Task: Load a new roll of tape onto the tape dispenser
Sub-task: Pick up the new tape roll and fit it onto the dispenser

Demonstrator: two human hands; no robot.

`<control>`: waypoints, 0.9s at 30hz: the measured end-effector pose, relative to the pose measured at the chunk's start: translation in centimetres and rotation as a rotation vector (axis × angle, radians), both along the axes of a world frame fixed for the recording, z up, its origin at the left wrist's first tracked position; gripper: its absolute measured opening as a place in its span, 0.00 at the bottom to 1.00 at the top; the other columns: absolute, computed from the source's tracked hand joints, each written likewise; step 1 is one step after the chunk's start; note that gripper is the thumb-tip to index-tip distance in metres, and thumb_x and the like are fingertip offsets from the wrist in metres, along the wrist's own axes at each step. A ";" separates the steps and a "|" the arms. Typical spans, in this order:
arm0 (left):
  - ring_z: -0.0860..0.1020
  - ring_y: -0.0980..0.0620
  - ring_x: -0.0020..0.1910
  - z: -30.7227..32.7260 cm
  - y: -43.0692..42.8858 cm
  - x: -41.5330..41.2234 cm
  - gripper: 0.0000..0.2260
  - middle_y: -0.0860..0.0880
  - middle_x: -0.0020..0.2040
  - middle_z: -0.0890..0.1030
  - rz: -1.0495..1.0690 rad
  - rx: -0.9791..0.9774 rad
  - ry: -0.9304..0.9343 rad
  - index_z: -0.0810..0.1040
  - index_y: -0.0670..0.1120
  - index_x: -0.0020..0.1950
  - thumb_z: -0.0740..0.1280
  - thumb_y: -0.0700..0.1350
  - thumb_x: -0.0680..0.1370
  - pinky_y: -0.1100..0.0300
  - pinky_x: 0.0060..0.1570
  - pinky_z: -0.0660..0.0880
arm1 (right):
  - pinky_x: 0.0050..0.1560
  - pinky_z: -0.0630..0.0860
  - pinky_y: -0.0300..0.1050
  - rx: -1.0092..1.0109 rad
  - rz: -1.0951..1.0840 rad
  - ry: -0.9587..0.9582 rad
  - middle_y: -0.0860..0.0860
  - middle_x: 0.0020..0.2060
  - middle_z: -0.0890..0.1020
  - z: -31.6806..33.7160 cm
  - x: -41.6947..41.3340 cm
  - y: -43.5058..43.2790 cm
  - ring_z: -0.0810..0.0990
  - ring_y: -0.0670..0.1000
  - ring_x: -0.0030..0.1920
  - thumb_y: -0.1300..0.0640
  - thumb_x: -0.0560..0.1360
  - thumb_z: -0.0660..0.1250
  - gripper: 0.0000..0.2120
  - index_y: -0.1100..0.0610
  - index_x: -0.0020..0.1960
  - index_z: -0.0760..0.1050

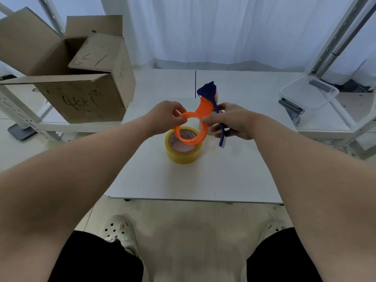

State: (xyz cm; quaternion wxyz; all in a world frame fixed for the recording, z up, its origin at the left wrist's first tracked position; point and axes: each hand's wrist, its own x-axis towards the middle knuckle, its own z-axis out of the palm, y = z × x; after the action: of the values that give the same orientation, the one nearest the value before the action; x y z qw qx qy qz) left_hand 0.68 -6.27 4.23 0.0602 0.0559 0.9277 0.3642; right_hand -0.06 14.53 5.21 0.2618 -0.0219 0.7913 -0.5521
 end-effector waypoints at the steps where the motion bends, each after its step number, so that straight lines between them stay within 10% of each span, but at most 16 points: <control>1: 0.78 0.53 0.38 0.0 -0.1 0.1 0.10 0.45 0.48 0.81 0.004 -0.009 -0.006 0.77 0.45 0.54 0.68 0.47 0.75 0.63 0.36 0.75 | 0.42 0.80 0.44 0.022 -0.021 0.019 0.50 0.37 0.79 0.1 0.3 -0.3 0.79 0.48 0.37 0.56 0.69 0.74 0.12 0.50 0.45 0.71; 8: 0.74 0.44 0.57 -1.2 -0.1 0.0 0.35 0.42 0.65 0.73 -0.004 -0.493 -0.203 0.64 0.44 0.70 0.65 0.64 0.71 0.55 0.50 0.70 | 0.43 0.77 0.45 0.029 -0.271 0.176 0.56 0.54 0.76 -0.5 0.7 -1.0 0.78 0.53 0.47 0.60 0.67 0.75 0.27 0.55 0.59 0.62; 27: 0.80 0.49 0.29 -2.8 1.6 0.2 0.08 0.44 0.33 0.79 0.022 -0.591 -0.356 0.70 0.40 0.39 0.62 0.41 0.78 0.60 0.34 0.76 | 0.37 0.68 0.35 0.025 -0.356 0.309 0.48 0.52 0.72 -1.2 0.6 0.0 0.73 0.46 0.45 0.64 0.67 0.72 0.32 0.54 0.64 0.59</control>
State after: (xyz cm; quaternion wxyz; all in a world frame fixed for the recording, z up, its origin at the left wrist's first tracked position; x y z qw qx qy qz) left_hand 0.86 -4.70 1.41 0.2309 -0.0383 0.9685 0.0846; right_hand 0.52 14.56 3.99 0.0364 0.0372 0.8202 -0.5697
